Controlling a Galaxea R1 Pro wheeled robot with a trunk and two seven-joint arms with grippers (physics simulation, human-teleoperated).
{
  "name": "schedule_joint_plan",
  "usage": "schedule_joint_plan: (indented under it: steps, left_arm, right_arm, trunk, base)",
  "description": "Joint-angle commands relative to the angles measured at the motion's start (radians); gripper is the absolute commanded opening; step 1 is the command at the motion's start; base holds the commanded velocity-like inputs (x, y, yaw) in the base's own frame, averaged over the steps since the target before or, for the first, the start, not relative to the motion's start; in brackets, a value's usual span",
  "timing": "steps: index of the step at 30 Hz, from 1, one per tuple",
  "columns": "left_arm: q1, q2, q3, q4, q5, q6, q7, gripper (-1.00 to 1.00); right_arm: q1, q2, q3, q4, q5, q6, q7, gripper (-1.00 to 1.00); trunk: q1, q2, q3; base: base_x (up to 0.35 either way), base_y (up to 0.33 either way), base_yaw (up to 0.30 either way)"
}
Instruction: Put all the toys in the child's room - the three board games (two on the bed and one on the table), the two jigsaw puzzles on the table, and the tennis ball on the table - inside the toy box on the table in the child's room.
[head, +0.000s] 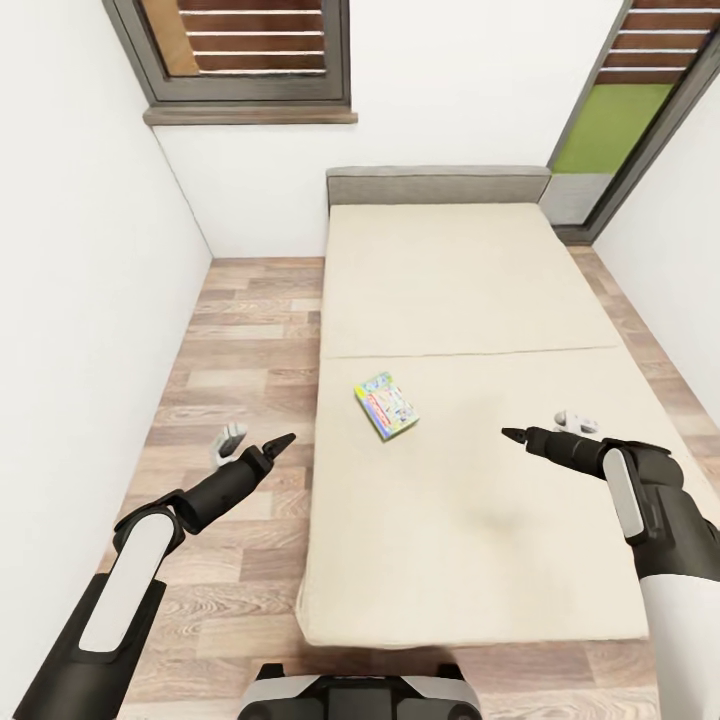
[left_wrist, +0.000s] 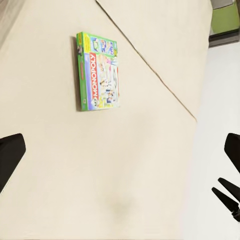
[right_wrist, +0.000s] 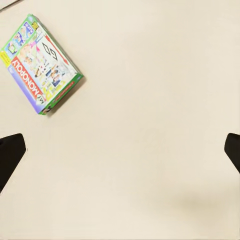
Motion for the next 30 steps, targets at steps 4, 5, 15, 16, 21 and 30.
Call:
schedule_joint_plan:
  steps: [4, 5, 15, 16, 21, 30]
  left_arm:
    - [-0.001, 0.000, -0.001, -0.001, 0.010, 0.002, 0.010, 1.00]
    - [-0.001, 0.000, -0.001, -0.001, 0.010, 0.002, 0.010, 1.00]
    - [-0.001, 0.000, -0.001, -0.001, 0.010, 0.002, 0.010, 1.00]
    - [-0.001, 0.000, -0.001, -0.001, 0.010, 0.002, 0.010, 1.00]
    - [-0.002, 0.000, -0.001, -0.001, 0.010, 0.002, 0.010, 1.00]
    - [-0.002, 0.000, 0.000, -0.001, 0.010, 0.002, 0.010, 1.00]
  right_arm:
    - [-0.001, 0.001, -0.002, -0.001, 0.001, 0.005, 0.005, 1.00]
    - [-0.001, 0.001, -0.002, -0.001, 0.001, 0.005, 0.005, 1.00]
    - [-0.001, 0.001, -0.002, -0.001, 0.001, 0.005, 0.006, 1.00]
    - [-0.001, 0.001, -0.002, -0.001, 0.001, 0.005, 0.006, 1.00]
    - [-0.001, 0.001, -0.002, 0.000, 0.002, 0.005, 0.006, 1.00]
    - [-0.016, 0.002, -0.001, 0.017, 0.004, 0.012, 0.000, 1.00]
  trunk:
    - [0.001, -0.002, -0.001]
    - [0.001, -0.002, -0.001]
    - [0.001, -0.002, -0.001]
    - [0.001, -0.002, -0.001]
    - [0.001, -0.002, -0.001]
    - [0.001, -0.002, -0.001]
  base:
    - [0.038, 0.000, 0.162]
    - [0.028, 0.000, 0.129]
    - [0.014, 0.000, 0.063]
    - [0.006, 0.000, 0.027]
    - [0.004, 0.000, 0.018]
    - [0.002, 0.000, 0.007]
